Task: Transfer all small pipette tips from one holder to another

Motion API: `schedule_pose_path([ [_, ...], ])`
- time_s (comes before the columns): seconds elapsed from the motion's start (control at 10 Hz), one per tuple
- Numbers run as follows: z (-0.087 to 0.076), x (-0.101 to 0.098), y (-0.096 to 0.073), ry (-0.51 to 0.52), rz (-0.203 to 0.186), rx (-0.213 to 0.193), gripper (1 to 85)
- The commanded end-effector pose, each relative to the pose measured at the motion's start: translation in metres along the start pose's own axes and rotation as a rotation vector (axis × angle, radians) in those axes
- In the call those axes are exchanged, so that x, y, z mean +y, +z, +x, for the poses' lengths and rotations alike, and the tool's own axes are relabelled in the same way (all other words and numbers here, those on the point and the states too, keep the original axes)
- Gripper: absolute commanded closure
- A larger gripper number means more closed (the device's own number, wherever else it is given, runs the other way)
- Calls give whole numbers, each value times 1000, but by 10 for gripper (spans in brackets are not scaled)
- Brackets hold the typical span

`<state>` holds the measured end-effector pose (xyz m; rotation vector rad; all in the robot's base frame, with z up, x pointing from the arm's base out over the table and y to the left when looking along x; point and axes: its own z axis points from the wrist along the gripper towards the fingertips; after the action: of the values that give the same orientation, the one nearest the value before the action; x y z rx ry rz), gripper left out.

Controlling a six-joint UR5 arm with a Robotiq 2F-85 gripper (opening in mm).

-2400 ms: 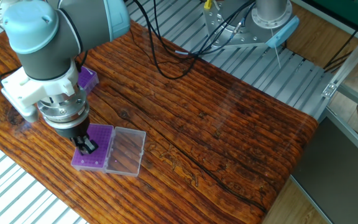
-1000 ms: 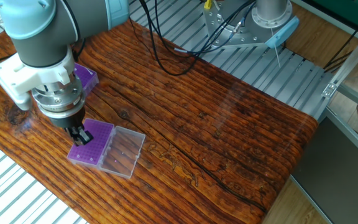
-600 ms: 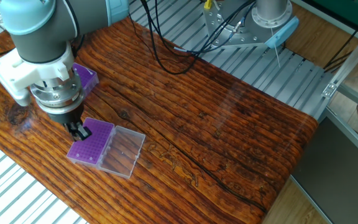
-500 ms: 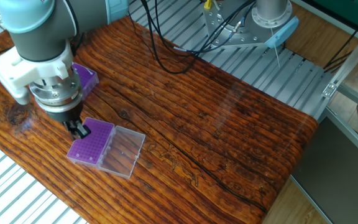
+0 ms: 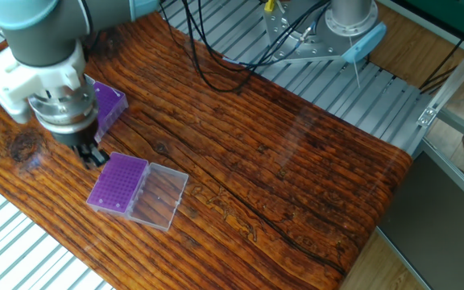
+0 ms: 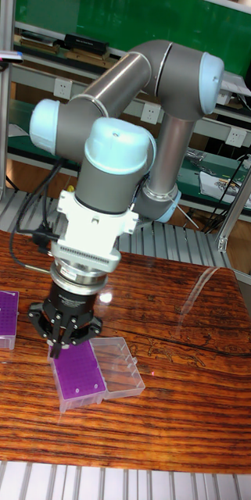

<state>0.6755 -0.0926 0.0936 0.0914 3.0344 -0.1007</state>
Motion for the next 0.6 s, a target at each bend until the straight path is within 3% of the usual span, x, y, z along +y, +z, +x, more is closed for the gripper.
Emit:
schedule_pose_path([
  [0.0,8,-32,-7,-37,26,7,847],
  [0.5,28,-74,-1,-87,35,11,847],
])
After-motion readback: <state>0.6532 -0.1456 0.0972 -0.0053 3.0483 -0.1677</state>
